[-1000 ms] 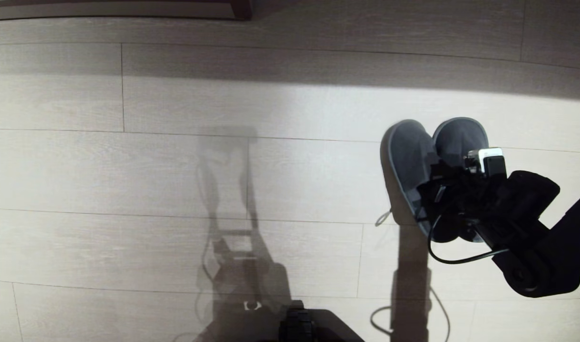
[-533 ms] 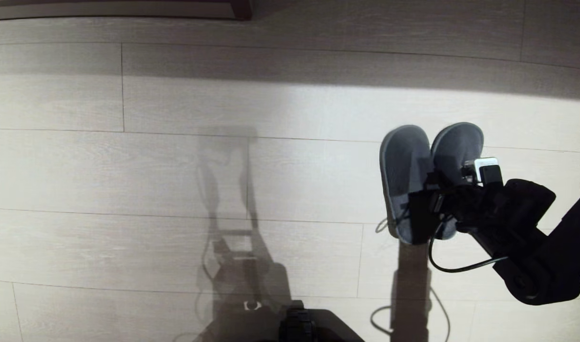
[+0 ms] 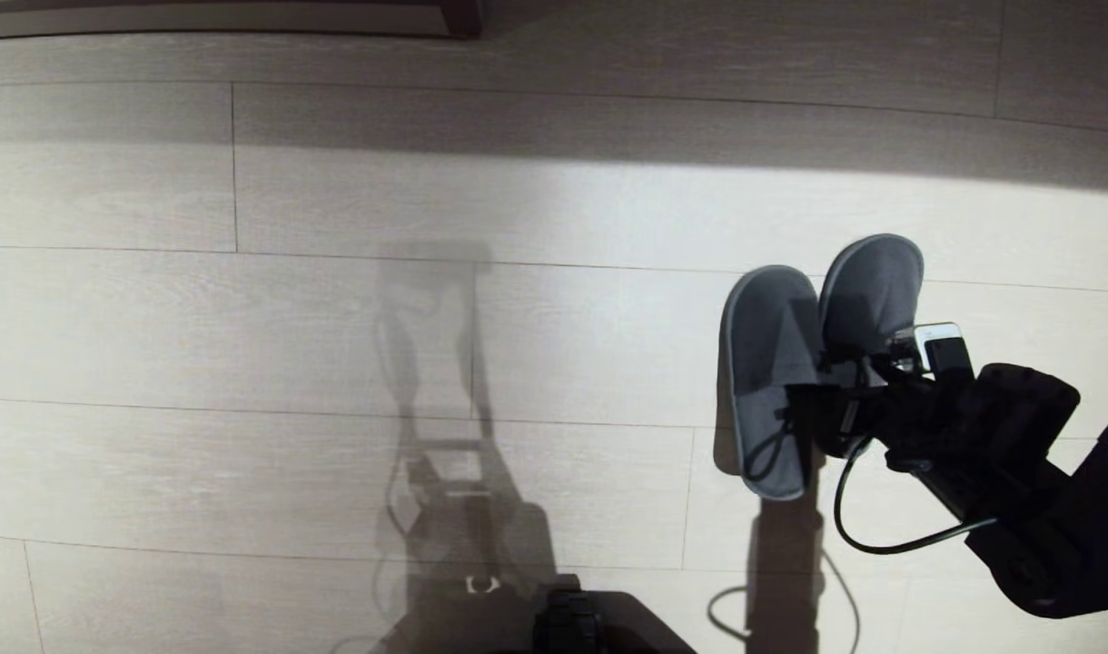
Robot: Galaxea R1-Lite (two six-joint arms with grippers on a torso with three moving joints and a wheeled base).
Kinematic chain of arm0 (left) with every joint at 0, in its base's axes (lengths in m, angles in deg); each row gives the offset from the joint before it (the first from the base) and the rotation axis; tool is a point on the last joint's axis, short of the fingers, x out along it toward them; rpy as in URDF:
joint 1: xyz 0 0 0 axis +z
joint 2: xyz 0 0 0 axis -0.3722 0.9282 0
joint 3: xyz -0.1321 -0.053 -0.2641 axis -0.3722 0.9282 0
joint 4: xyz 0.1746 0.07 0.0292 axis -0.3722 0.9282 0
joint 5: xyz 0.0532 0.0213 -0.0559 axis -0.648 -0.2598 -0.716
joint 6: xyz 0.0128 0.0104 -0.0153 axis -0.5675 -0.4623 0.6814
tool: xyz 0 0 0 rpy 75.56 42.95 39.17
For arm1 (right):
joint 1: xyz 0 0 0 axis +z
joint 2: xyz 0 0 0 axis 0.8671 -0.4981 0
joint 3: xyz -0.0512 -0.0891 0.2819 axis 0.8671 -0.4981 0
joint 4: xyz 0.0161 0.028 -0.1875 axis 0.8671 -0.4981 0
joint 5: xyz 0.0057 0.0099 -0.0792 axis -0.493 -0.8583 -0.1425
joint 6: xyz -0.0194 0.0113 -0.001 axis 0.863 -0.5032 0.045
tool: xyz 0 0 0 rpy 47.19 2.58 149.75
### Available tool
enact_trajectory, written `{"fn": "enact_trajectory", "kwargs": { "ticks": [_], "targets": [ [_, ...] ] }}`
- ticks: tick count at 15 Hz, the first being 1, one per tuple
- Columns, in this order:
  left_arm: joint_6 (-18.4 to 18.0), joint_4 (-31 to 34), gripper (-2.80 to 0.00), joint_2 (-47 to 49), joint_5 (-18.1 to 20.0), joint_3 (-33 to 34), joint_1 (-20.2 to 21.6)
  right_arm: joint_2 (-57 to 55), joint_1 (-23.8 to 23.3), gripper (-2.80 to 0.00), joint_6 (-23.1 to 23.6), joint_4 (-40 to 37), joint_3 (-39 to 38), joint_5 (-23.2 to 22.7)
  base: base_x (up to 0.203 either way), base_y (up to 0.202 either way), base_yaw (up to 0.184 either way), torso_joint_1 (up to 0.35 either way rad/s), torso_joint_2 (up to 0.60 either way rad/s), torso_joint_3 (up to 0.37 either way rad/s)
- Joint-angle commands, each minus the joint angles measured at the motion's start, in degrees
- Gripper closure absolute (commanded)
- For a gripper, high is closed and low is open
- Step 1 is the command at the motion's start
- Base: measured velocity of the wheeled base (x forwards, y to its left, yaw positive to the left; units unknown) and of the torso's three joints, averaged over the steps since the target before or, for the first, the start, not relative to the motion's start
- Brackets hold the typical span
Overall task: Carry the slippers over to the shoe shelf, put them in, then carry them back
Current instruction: Place the slippers on the floor
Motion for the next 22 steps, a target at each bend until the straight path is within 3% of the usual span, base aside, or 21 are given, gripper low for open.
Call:
{"fn": "enact_trajectory", "kwargs": {
  "ticks": [1,9,16,19,20,22],
  "targets": [
    [0.04,0.0,0.0,-0.04,-0.01,0.0,0.02,2.06,0.02,-2.8,0.06,0.42,-1.64,-0.19,0.0,0.0,0.0,0.0,0.0,0.0],
    [0.04,0.0,0.0,-0.04,-0.01,0.0,0.0,2.17,0.02,-2.8,-0.06,0.2,-6.16,-1.53,0.0,0.0,0.0,0.0,0.0,0.0],
    [0.04,0.0,0.0,-0.04,-0.01,0.0,0.0,5.93,0.15,-2.8,-0.1,0.4,-12.26,-6.06,0.0,0.0,0.0,0.0,0.0,0.0],
    [0.04,0.0,0.0,-0.04,-0.01,0.0,0.0,10.88,1.04,-2.8,0.2,0.22,-16.92,-13.56,0.0,0.0,0.0,0.0,0.0,0.0],
    [-0.05,0.0,0.0,-0.04,-0.01,0.0,0.0,10.67,1.16,0.0,0.38,0.2,-17.13,-13.76,0.0,0.0,0.0,0.0,0.0,0.0],
    [-0.04,0.0,0.0,-0.04,-0.01,0.0,0.0,10.17,1.75,0.0,1.07,-0.04,-17.22,-12.94,0.0,0.0,0.0,0.0,0.0,0.0]
  ]
}}
